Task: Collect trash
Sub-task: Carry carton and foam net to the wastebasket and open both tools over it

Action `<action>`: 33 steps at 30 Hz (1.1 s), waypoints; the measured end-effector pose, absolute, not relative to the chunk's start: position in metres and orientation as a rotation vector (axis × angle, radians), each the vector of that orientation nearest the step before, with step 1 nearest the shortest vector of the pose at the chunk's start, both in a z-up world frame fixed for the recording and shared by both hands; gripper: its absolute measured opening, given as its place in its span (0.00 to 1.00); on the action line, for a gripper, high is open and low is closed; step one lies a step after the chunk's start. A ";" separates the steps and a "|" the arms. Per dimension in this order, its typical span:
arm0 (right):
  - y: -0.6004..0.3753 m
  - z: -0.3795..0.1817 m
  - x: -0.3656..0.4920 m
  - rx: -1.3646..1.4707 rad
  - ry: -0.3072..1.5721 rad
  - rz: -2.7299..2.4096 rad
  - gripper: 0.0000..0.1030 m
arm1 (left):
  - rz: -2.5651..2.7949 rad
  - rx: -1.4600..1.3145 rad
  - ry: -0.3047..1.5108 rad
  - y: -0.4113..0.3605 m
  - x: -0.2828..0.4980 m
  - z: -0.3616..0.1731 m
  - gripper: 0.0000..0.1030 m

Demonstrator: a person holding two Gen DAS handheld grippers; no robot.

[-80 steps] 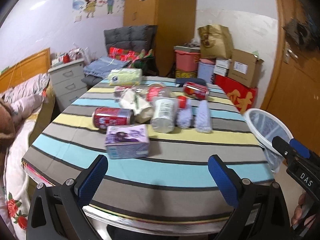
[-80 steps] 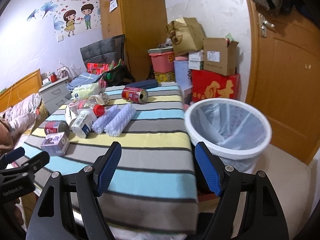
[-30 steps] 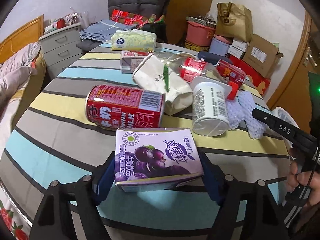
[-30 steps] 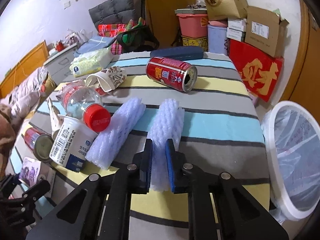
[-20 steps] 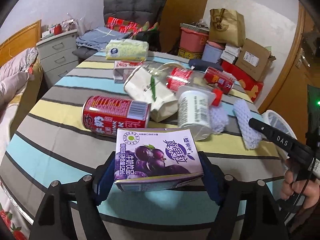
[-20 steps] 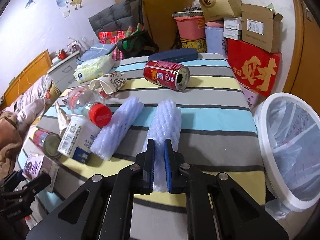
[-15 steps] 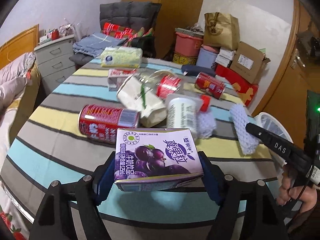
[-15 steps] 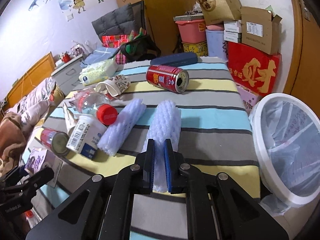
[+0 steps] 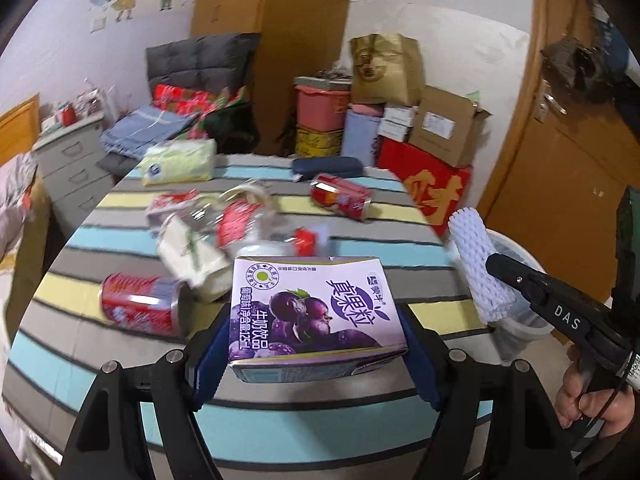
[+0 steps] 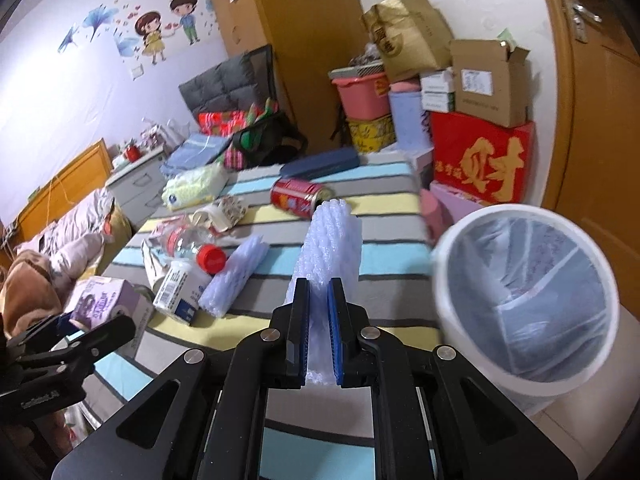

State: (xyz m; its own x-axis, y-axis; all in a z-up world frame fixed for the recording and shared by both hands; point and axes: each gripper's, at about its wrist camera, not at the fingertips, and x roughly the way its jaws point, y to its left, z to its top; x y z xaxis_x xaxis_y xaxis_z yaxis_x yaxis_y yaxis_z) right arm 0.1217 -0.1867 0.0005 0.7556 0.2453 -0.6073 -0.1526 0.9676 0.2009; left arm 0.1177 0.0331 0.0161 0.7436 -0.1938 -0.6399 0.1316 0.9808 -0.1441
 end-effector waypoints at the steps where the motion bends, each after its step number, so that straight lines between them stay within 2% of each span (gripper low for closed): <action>1: -0.190 0.002 0.119 0.143 0.677 0.210 0.09 | -0.190 -0.083 0.705 0.026 0.119 0.019 0.74; 14: -0.264 0.015 0.108 0.169 0.620 0.042 0.09 | -0.365 0.037 0.657 -0.085 0.140 0.043 0.74; 24: -0.314 0.007 0.108 0.198 0.639 -0.048 0.09 | -0.496 0.080 0.680 -0.166 0.161 0.035 0.75; 33: -0.340 -0.014 0.122 0.199 0.708 -0.071 0.09 | -0.541 0.096 0.729 -0.206 0.193 0.012 0.75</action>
